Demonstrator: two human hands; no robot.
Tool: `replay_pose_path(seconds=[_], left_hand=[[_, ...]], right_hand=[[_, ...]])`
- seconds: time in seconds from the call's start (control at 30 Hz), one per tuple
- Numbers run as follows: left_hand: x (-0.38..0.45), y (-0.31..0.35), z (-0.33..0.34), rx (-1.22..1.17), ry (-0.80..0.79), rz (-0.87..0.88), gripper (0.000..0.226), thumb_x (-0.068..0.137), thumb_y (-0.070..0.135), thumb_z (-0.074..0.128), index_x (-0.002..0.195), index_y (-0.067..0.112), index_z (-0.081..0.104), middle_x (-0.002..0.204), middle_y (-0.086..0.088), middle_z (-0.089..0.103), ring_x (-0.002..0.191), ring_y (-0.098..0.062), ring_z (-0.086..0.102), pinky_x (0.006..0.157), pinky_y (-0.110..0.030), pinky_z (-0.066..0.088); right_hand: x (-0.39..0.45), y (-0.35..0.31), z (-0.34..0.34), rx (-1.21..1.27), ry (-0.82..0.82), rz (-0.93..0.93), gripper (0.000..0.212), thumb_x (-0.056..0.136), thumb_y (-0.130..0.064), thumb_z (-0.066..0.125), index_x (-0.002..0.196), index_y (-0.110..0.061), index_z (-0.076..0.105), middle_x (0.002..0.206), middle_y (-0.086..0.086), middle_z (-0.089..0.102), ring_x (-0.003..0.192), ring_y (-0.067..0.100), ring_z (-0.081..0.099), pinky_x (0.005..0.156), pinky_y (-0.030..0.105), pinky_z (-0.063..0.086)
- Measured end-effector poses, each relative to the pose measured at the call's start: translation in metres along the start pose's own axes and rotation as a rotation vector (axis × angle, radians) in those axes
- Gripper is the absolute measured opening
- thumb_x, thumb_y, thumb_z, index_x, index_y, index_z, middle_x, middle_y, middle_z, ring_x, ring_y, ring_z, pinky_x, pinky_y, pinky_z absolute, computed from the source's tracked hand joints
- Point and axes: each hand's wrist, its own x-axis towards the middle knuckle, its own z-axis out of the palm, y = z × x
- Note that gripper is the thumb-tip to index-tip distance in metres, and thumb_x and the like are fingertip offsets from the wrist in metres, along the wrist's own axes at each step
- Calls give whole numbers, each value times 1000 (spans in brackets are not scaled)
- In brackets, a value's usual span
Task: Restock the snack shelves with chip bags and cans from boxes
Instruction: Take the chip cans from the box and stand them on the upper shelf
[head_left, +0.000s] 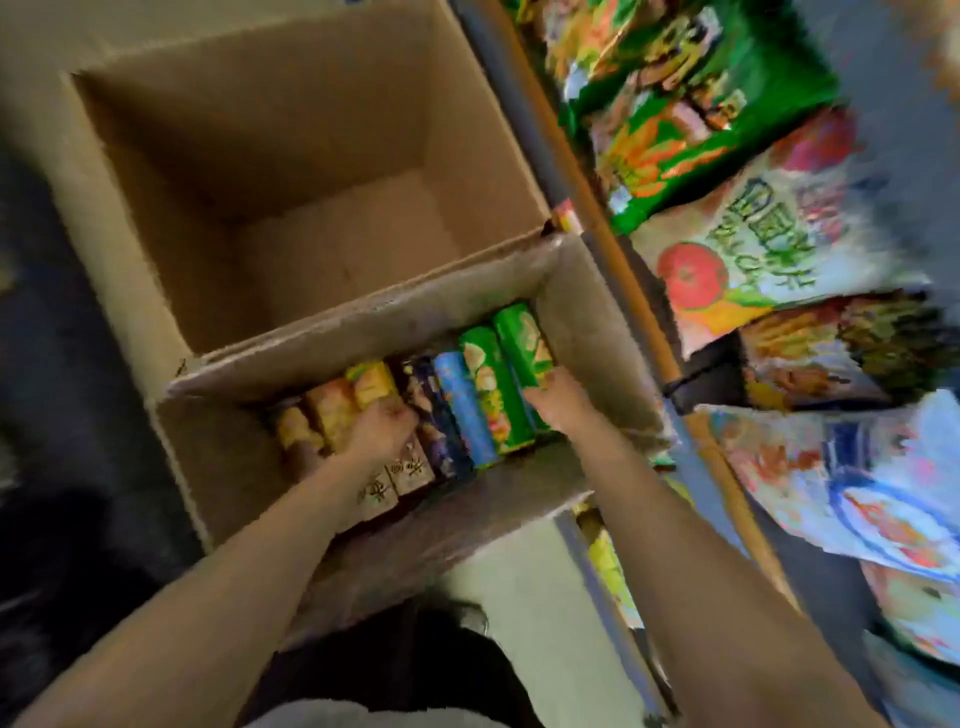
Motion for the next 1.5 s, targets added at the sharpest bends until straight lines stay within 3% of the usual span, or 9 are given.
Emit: replay_pose_path(seconds=[0.13, 0.37, 0.47, 0.6, 0.7, 0.77, 0.93, 1.07, 1.5], left_hand=[[36, -17, -10, -15, -23, -114, 26, 100, 13, 57, 76, 21, 56, 79, -4, 60, 69, -18, 59, 64, -21, 50], [47, -10, -13, 136, -69, -59, 20, 99, 24, 51, 102, 14, 68, 96, -8, 69, 90, -27, 66, 79, -34, 54], [44, 7, -8, 270, -36, 150, 21, 93, 23, 60, 114, 19, 63, 110, -6, 65, 101, -25, 62, 83, -38, 53], [40, 33, 6, 746, 38, 786, 90, 69, 20, 79, 149, 22, 38, 152, -10, 40, 139, -35, 34, 112, -55, 33], [40, 45, 17, 971, -72, 963, 78, 68, 27, 79, 140, 21, 50, 141, -10, 55, 136, -35, 45, 117, -61, 18], [41, 44, 14, 962, -115, 882, 63, 71, 36, 78, 129, 19, 59, 119, -9, 66, 116, -34, 60, 109, -51, 36], [47, 26, -24, 904, -64, 366, 82, 74, 58, 74, 140, 27, 39, 125, -4, 61, 109, -27, 61, 76, -32, 47], [49, 6, -37, 761, -5, 147, 76, 75, 67, 70, 133, 24, 45, 120, -5, 61, 109, -26, 59, 74, -31, 43], [23, -16, -33, 126, -51, -22, 66, 65, 60, 82, 116, 28, 55, 102, 2, 66, 93, -18, 64, 85, -37, 54]], right_hand=[[74, 4, 31, -172, 3, 150, 79, 90, -37, 69, 146, 3, 32, 149, 24, 38, 139, 39, 38, 110, 38, 35], [94, 0, 52, -92, 123, 243, 88, 71, -39, 86, 136, -3, 38, 143, 21, 45, 131, 38, 48, 103, 43, 44], [74, -5, 37, 69, 34, 236, 85, 75, -37, 83, 136, -3, 35, 138, 18, 52, 125, 35, 55, 96, 39, 48], [27, -16, 7, 80, -255, 62, 65, 75, -35, 81, 127, -19, 45, 118, 5, 64, 105, 24, 65, 89, 41, 56], [7, -29, -2, 37, -550, -25, 44, 79, -40, 80, 116, -29, 57, 105, -3, 69, 96, 17, 68, 83, 33, 56], [11, -36, -2, 84, -543, -60, 28, 87, -44, 72, 107, -25, 68, 100, -1, 72, 93, 17, 70, 79, 30, 55], [78, -23, 19, 232, -7, 67, 32, 93, -29, 64, 117, -10, 66, 111, 12, 68, 94, 25, 63, 79, 38, 51], [101, -15, 62, -49, -158, 142, 83, 77, -49, 78, 141, -8, 45, 138, 11, 54, 124, 31, 55, 95, 37, 50], [91, -9, 84, 30, -185, 204, 85, 74, -46, 82, 140, -4, 48, 137, 14, 57, 119, 31, 60, 92, 38, 53]])
